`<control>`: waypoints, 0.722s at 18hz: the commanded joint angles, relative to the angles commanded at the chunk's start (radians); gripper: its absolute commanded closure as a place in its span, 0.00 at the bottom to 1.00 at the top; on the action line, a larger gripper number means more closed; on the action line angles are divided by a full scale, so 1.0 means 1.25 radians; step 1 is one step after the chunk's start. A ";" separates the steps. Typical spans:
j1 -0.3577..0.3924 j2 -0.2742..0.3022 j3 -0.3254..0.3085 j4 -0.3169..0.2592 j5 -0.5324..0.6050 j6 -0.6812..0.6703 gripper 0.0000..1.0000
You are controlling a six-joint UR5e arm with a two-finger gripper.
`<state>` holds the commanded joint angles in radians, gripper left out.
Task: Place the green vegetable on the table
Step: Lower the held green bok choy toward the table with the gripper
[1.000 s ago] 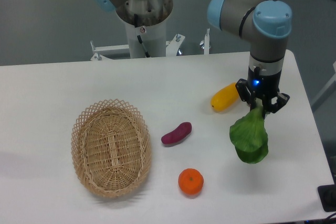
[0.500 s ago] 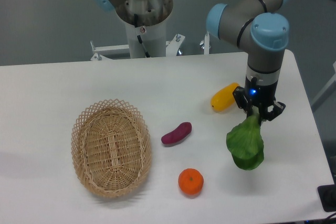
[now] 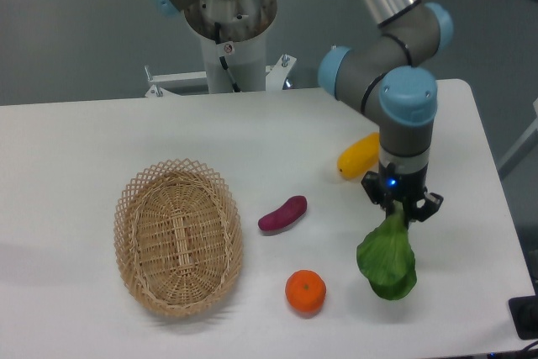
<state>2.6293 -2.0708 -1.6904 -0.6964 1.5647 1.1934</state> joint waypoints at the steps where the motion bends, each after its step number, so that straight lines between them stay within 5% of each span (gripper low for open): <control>1: -0.001 -0.005 -0.005 0.001 0.000 0.000 0.61; 9: -0.006 -0.009 -0.022 0.002 -0.001 0.009 0.56; 12: -0.006 -0.009 -0.014 0.002 -0.001 0.009 0.01; 13: -0.006 -0.007 -0.016 0.002 -0.001 0.004 0.00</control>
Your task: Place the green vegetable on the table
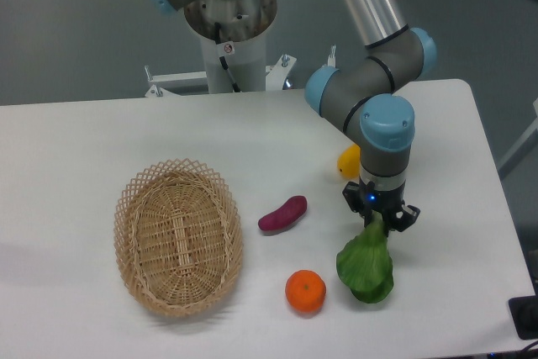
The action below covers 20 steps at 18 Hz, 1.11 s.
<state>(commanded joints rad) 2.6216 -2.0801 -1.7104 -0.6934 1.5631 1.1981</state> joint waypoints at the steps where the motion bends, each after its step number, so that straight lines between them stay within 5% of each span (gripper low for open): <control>1: 0.000 0.004 0.000 0.000 0.001 -0.004 0.00; 15: 0.040 0.131 0.025 -0.007 0.004 -0.042 0.00; 20: 0.082 0.185 0.053 -0.092 0.004 0.040 0.00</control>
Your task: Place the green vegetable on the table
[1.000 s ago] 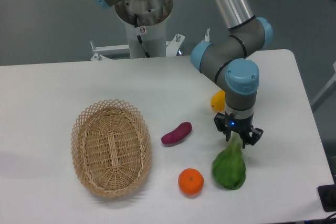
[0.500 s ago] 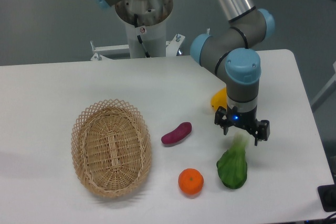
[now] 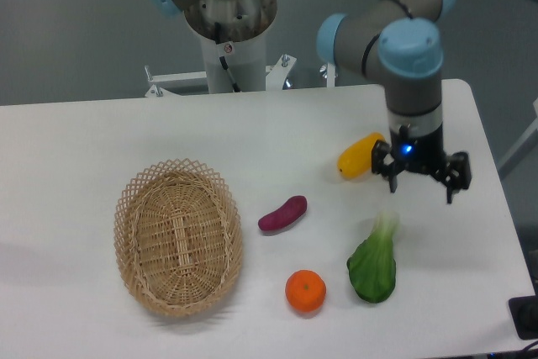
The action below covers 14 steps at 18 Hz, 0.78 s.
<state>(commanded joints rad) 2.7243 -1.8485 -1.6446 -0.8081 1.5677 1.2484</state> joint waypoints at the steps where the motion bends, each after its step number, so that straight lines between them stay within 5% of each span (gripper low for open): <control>1: 0.007 0.001 0.010 -0.033 0.000 0.025 0.00; 7: 0.072 0.054 0.028 -0.158 -0.007 0.223 0.00; 14: 0.090 0.058 0.026 -0.163 -0.049 0.267 0.00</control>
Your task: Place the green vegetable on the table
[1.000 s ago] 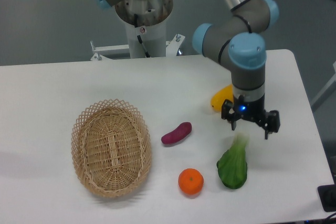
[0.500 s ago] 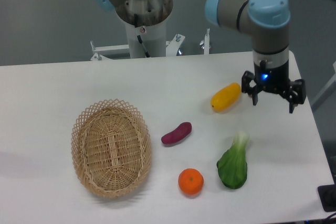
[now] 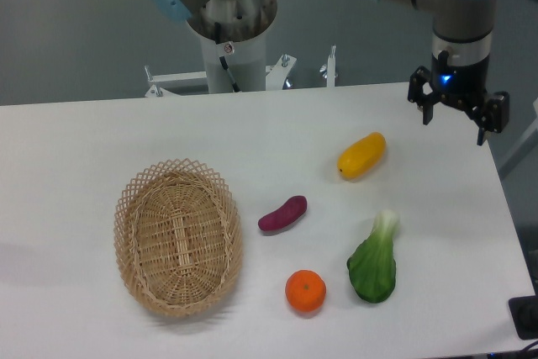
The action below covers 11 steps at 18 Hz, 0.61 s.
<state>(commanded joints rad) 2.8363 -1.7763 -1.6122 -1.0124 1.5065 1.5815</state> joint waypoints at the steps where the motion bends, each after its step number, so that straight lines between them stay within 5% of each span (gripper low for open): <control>1: 0.004 0.000 0.000 0.001 -0.011 -0.001 0.00; 11: 0.007 0.001 -0.004 0.005 -0.017 -0.005 0.00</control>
